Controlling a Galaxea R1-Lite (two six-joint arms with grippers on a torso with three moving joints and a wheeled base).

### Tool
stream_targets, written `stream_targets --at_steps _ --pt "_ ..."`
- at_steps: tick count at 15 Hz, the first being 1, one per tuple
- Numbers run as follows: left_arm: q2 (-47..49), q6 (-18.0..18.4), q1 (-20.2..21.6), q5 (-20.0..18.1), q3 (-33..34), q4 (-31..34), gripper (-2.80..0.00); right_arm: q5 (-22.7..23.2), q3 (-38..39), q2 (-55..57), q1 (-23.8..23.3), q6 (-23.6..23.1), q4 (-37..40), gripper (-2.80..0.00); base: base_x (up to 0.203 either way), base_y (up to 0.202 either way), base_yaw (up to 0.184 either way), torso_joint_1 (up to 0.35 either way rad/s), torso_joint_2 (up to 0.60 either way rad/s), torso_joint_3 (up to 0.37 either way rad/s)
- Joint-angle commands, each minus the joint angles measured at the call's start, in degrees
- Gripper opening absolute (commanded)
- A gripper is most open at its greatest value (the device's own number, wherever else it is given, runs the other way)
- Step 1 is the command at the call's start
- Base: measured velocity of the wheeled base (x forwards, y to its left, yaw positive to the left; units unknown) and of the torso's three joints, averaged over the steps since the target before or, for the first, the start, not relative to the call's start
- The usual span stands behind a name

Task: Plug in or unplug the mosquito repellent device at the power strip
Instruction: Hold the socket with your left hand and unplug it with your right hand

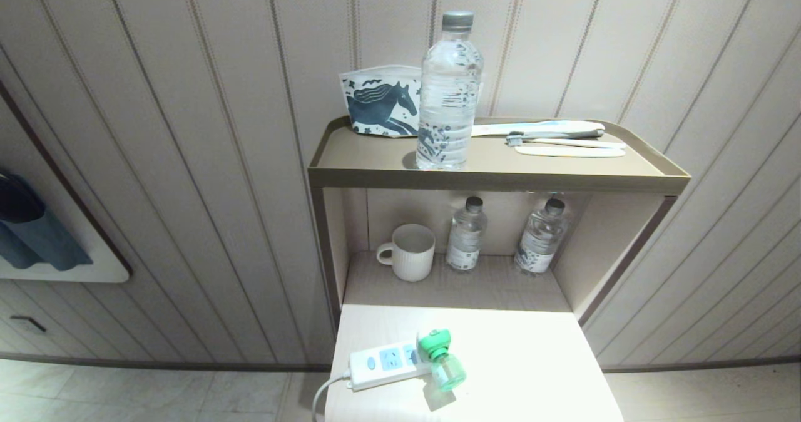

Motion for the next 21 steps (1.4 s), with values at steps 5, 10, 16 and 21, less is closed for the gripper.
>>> stream_targets --at_steps 5,10,16,21 --pt "0.09 -0.22 -0.07 0.04 0.0 -0.03 -2.8 0.12 0.0 0.16 -0.09 0.02 -0.23 -2.8 0.0 0.0 0.0 0.0 0.0 0.0" --pt "0.09 -0.32 0.01 0.04 0.0 0.14 -2.8 -0.01 -8.12 1.16 -0.04 -0.53 6.0 -2.8 0.0 0.0 0.0 0.0 0.0 0.0" --pt "0.09 -0.5 -0.07 0.04 0.0 0.23 -2.8 1.81 -50.38 25.87 -0.15 -0.11 21.2 -2.8 0.0 0.0 0.0 0.0 0.0 0.0" --pt "0.09 -0.58 0.02 0.04 0.0 0.41 -2.8 2.74 -81.38 56.22 2.04 9.96 28.31 -2.8 0.0 0.0 0.0 0.0 0.0 0.0"
